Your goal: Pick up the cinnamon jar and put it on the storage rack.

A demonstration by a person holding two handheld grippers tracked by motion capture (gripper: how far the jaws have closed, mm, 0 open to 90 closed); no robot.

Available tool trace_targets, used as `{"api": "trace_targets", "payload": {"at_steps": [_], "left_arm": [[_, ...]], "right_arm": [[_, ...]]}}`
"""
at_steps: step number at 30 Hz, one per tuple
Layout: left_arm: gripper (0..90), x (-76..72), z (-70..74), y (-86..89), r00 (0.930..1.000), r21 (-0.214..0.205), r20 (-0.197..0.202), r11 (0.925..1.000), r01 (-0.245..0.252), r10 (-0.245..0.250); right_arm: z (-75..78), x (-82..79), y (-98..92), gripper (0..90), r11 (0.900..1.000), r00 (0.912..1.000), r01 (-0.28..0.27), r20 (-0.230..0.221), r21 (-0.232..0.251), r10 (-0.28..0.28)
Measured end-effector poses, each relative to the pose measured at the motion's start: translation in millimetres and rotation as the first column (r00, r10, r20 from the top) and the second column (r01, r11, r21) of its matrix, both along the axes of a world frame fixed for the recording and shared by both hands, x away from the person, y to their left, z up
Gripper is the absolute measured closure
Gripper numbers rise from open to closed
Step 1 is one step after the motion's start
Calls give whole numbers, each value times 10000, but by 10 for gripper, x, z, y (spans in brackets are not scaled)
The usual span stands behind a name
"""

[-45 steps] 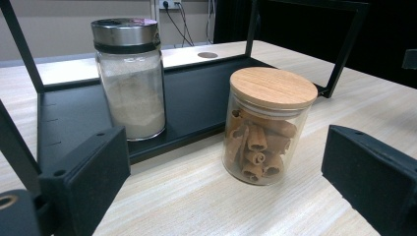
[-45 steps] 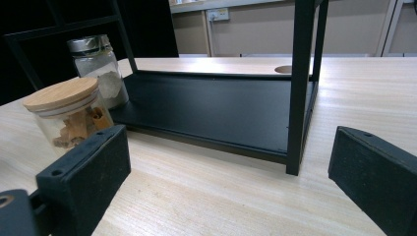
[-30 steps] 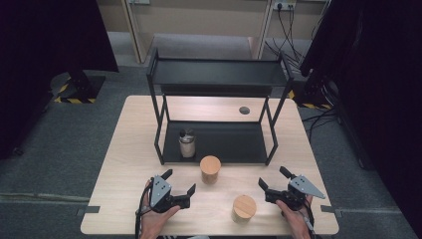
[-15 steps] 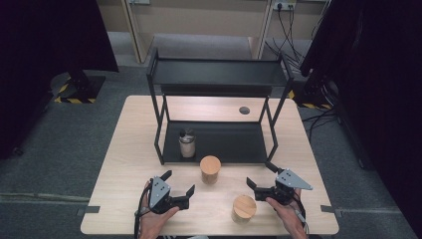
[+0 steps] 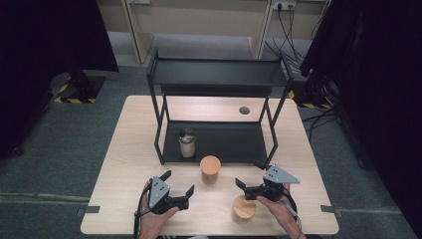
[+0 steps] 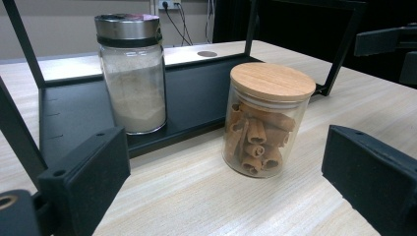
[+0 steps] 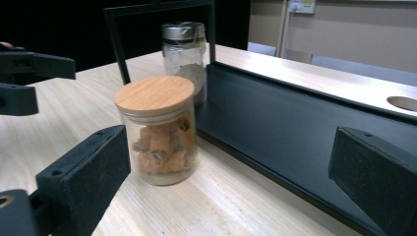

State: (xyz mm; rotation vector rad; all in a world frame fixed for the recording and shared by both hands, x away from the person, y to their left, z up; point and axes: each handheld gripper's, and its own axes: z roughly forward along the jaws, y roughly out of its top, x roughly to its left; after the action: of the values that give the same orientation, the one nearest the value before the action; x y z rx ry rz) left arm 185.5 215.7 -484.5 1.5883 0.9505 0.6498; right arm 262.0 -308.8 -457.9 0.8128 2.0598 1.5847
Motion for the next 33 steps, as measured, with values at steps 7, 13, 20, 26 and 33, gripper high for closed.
{"api": "trace_targets", "payload": {"at_steps": [7, 13, 20, 26, 33], "left_arm": [[32, 1, -6, -13, 10000, 45, -17, 10000, 43, -43], [33, 2, -9, -10, 10000, 42, -29, 10000, 12, -12], [32, 2, -10, -12, 10000, 53, -34, 10000, 5, -5], [33, 0, -12, -11, 10000, 44, -31, 10000, 7, -7], [33, -1, -16, -9, 10000, 22, -21, 10000, -11, 11]], "right_arm": [[34, 61, 51, 27, 9992, 9993, -378, -22, -139, 378], [93, 120, 110, 27, 9965, 9970, -769, 4, -325, 769], [178, 231, 198, 29, 9893, 9916, -1293, -62, -668, 1292], [255, 321, 310, 29, 9790, 9851, -1717, -154, -1103, 1711], [311, 410, 417, 29, 9675, 9786, -2060, -266, -1468, 2043]]}}
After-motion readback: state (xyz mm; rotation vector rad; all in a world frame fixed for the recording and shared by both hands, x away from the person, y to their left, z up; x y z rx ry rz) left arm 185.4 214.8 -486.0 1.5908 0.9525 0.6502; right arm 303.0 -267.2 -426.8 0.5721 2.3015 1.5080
